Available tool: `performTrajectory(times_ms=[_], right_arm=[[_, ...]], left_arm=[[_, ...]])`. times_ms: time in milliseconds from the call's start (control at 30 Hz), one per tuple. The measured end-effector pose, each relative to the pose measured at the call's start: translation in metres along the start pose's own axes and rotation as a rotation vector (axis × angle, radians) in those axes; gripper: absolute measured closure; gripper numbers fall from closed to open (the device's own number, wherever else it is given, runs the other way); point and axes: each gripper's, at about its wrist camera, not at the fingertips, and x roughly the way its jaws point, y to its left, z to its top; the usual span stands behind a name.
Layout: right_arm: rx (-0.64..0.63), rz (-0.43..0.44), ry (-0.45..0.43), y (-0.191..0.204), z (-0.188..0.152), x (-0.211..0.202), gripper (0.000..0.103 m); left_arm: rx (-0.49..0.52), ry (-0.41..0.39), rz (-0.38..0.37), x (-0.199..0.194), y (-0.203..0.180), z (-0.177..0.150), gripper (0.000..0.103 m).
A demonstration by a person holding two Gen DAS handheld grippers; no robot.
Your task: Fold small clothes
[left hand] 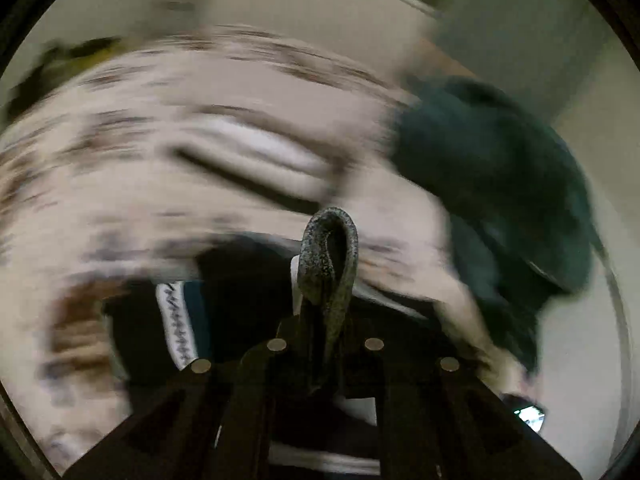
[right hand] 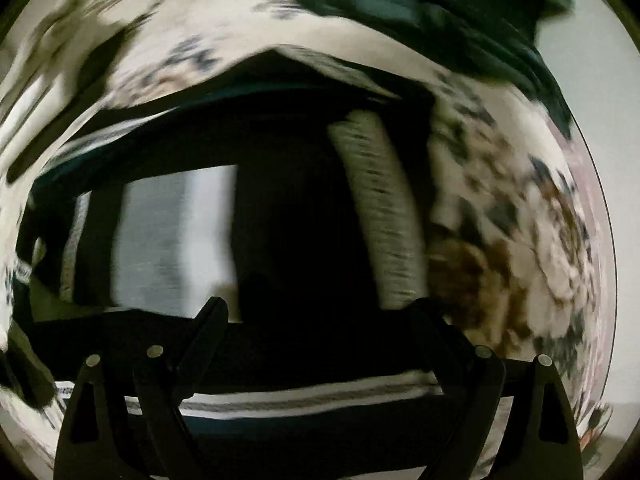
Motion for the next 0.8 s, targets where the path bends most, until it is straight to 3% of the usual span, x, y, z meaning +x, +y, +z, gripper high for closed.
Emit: performTrajectory(times_ms=[100, 167, 267, 300, 367, 433, 567, 700, 800], right_arm=[[0.052, -0.027, 0.024, -0.047, 0.001, 0.009, 0.009], [0.088, -0.030, 0.046, -0.078, 0.000, 0.015, 0.009], [0.129, 0.025, 0.073, -0.113, -0.001, 0.019, 0.009], [0.140, 0.056, 0.080, -0.122, 0.000, 0.018, 0.009], [0.157, 0.117, 0.082, -0.136, 0.002, 0.015, 0.009], [0.169, 0.176, 0.072, -0.145, 0.005, 0.009, 0.009], [0.178, 0.288, 0.016, -0.144, 0.023, -0.012, 0.009], [0.132, 0.381, -0.003, -0.115, 0.055, -0.020, 0.009], [0.093, 0.419, 0.015, -0.078, 0.074, -0.008, 0.010]], left_arm=[[0.131, 0.093, -0.110, 0.055, -0.088, -0.020, 0.097], [0.209, 0.186, -0.133, 0.090, -0.129, -0.039, 0.096], [0.269, 0.337, -0.141, 0.131, -0.160, -0.068, 0.093], [0.300, 0.364, -0.123, 0.136, -0.166, -0.076, 0.088], [0.321, 0.397, -0.130, 0.136, -0.166, -0.086, 0.064], [0.294, 0.406, -0.142, 0.127, -0.155, -0.086, 0.019], [0.224, 0.348, -0.038, 0.089, -0.095, -0.072, 0.015], [0.108, 0.267, 0.215, 0.052, 0.014, -0.049, 0.016], [0.041, 0.270, 0.390, 0.053, 0.085, -0.040, 0.016]])
